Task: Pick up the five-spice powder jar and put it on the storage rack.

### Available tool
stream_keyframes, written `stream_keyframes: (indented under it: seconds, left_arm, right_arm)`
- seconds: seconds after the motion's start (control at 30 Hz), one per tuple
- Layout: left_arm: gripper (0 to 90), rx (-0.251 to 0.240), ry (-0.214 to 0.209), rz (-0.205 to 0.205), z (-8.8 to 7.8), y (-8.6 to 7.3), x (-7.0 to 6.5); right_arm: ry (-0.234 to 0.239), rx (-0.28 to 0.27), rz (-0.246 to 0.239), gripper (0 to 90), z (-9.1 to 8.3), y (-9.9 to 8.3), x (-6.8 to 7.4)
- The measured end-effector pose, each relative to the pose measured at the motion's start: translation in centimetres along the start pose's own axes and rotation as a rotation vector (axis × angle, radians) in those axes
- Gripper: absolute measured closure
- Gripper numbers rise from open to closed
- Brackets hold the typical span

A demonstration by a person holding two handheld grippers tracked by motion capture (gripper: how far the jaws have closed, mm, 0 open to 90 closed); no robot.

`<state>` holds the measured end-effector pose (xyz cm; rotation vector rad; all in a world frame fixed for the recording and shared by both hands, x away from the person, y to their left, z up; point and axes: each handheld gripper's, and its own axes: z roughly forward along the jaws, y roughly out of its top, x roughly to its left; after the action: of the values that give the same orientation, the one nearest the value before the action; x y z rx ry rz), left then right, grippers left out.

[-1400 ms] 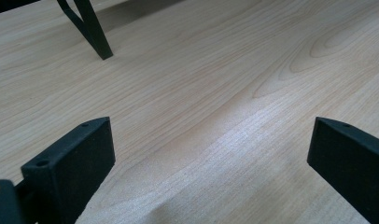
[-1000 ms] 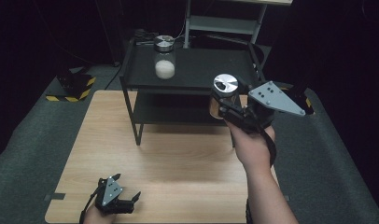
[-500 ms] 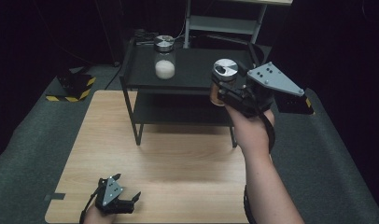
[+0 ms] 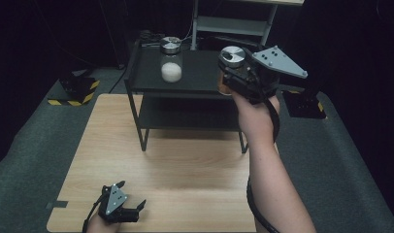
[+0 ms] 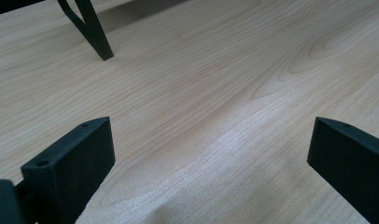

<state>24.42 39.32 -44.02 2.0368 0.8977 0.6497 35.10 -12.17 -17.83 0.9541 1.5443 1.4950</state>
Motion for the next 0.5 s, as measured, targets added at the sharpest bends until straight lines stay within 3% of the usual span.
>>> stream_keyframes:
  seconds: [0.17,0.5]
  left_arm:
    - [0.9,-0.005,-0.004,-0.001,0.0,-0.1,0.1]
    - [0.9,-0.014,-0.001,-0.005,-0.1,-0.3,0.0]
  right_arm:
    - [-0.009,0.009,0.014,35.2,1.4,-0.1,-0.2]
    - [-0.033,0.033,-0.005,35.2,3.8,-0.2,-0.3]
